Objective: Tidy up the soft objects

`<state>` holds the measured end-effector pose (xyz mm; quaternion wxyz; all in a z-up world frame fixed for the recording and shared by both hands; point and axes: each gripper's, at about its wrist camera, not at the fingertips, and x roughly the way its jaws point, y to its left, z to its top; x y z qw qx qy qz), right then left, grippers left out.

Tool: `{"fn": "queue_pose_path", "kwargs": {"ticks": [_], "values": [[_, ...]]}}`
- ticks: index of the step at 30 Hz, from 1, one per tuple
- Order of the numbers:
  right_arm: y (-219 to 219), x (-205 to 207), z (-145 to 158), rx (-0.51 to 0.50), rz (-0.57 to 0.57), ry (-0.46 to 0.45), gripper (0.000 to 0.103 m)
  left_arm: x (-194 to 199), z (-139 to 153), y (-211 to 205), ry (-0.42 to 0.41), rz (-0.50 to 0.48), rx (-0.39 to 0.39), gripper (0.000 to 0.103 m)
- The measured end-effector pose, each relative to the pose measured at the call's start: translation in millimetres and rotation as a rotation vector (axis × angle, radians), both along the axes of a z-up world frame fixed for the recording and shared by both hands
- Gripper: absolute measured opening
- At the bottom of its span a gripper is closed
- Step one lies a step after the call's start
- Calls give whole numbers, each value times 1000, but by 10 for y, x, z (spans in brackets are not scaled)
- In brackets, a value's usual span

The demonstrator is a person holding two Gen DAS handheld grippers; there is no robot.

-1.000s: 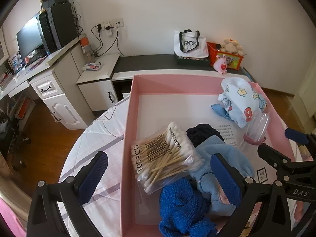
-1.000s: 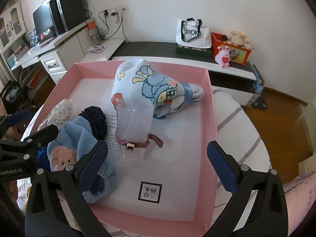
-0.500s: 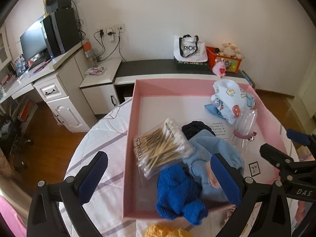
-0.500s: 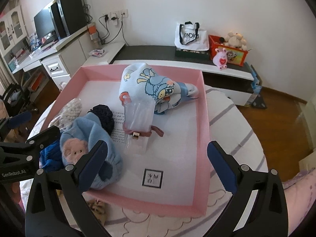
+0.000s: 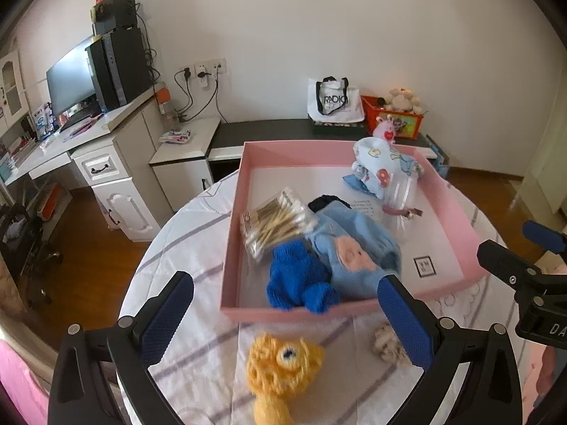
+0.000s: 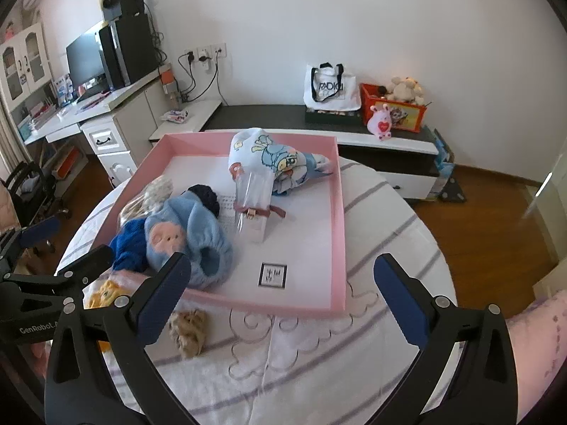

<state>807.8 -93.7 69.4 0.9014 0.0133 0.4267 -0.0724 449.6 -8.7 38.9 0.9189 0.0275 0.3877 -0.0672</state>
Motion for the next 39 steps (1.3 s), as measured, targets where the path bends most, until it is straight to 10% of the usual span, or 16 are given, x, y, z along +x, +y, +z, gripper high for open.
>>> {"fn": "queue_pose_path", "kwargs": {"ticks": [39], "values": [[587,-2213,1099,-124,-4,-485,103,-3037,749,80,-453,78,-74,103]]}}
